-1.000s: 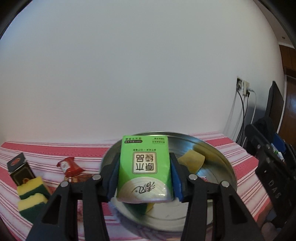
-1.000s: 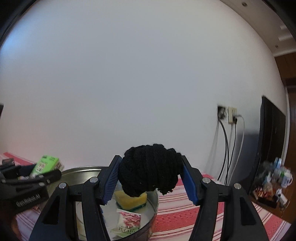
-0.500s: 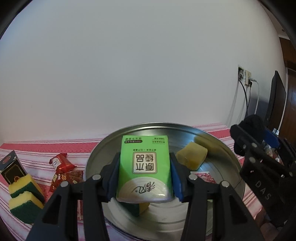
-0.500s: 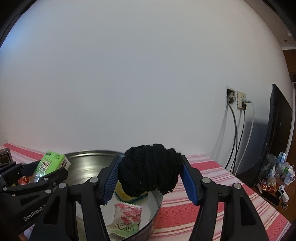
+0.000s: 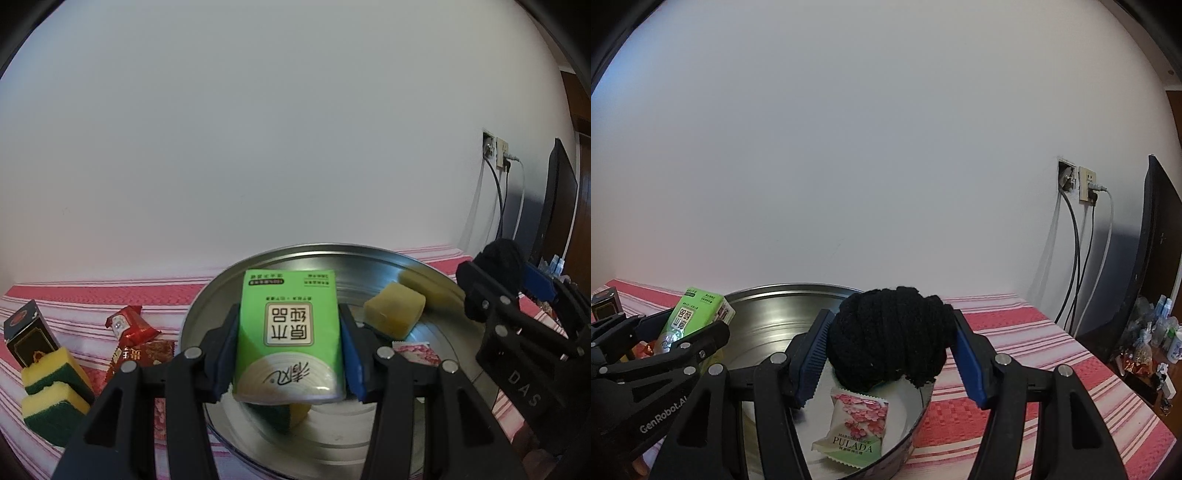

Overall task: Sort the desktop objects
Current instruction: 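Open both tools to drop the fuzzy ball and tissue pack into the tin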

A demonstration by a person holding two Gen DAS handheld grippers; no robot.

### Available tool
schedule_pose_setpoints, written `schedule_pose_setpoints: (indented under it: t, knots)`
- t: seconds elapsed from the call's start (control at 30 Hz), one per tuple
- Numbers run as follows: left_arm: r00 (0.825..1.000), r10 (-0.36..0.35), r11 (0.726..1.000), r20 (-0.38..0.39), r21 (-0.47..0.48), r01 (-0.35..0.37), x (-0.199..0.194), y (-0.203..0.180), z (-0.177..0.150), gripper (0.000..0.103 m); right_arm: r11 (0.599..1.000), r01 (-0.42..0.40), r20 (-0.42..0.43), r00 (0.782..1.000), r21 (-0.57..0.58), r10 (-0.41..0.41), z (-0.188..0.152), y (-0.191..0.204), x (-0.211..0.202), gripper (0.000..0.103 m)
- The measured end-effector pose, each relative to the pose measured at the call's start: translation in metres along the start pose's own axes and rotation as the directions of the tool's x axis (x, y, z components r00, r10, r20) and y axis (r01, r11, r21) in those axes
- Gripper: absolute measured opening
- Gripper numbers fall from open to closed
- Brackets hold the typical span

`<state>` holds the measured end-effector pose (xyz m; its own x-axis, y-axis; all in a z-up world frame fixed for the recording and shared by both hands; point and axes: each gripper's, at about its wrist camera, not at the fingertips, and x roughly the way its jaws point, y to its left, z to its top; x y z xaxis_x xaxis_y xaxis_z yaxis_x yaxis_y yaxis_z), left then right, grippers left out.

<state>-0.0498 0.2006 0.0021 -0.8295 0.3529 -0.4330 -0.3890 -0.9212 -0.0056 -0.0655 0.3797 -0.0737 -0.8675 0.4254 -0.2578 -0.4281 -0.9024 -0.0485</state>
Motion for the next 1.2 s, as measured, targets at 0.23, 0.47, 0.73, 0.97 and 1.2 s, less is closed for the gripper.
schedule_pose_setpoints:
  t: [0.23, 0.47, 0.73, 0.97, 1.2]
  knots:
    - [1.0, 0.008, 1.0, -0.012, 0.0, -0.008, 0.005, 0.001, -0.003, 0.049, 0.999, -0.032, -0.011, 0.999, -0.003, 0.032, 0.0, -0.002, 0.003, 0.065]
    - [0.999, 0.04, 0.999, 0.003, -0.015, -0.04, 0.004, 0.005, -0.005, 0.075, 0.998, -0.059, -0.013, 0.998, -0.033, 0.059, 0.0, 0.003, 0.002, 0.07]
    - [0.996, 0.065, 0.993, 0.053, -0.099, -0.059, -0.004, 0.022, -0.007, 0.102, 0.998, -0.056, 0.031, 0.998, 0.01, 0.056, 0.0, -0.003, -0.01, 0.077]
    - [0.99, 0.114, 0.993, 0.077, -0.015, -0.113, -0.011, 0.016, -0.01, 0.102, 0.998, 0.046, 0.21, 0.976, 0.036, -0.053, -0.003, -0.003, -0.055, 0.091]
    - [0.988, 0.135, 0.991, 0.075, -0.004, -0.135, -0.017, 0.023, -0.011, 0.102, 0.993, 0.118, 0.315, 0.941, 0.022, -0.119, -0.004, 0.011, -0.08, 0.101]
